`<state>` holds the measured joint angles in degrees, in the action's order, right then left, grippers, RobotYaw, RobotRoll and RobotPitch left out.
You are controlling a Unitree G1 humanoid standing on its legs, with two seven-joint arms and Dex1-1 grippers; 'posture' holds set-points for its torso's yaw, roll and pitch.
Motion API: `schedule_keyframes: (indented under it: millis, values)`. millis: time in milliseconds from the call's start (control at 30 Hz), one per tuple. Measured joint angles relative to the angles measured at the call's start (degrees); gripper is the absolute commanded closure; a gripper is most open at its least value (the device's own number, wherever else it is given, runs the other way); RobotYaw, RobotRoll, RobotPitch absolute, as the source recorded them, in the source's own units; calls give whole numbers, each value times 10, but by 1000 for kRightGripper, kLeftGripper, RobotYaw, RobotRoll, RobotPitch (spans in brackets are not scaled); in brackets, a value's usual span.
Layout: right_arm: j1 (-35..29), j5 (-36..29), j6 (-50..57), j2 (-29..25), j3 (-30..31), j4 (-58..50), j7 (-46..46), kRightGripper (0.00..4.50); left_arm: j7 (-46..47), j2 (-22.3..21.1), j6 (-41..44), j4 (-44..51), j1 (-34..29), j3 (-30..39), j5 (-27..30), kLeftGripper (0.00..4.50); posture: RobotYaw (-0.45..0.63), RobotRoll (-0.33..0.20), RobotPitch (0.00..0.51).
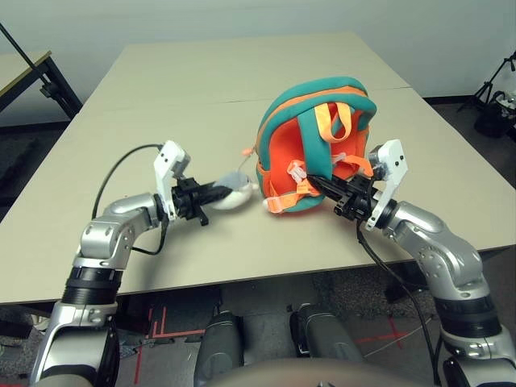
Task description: Put the pencil case into the backpack and zip it.
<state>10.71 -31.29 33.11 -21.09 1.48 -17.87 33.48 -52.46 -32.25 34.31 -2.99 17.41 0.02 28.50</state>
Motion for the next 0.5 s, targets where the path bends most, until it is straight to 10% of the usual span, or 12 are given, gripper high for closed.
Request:
schedule_keyframes:
  millis: [200,400,500]
  values:
    - [2,0,1,-7,-1,0,2,4372,2,-4,-1,-2,10,15,2,2531,-142,0,38]
    - [13,-14,28,-58,-1,0,52,2182,-1,-41,11,2,4,46,8,113,-124,0,36]
    - [16,-24,42,-101,-3,1,94,1062,-4,-63,25,7,-5,63,12,0,-113,0,36]
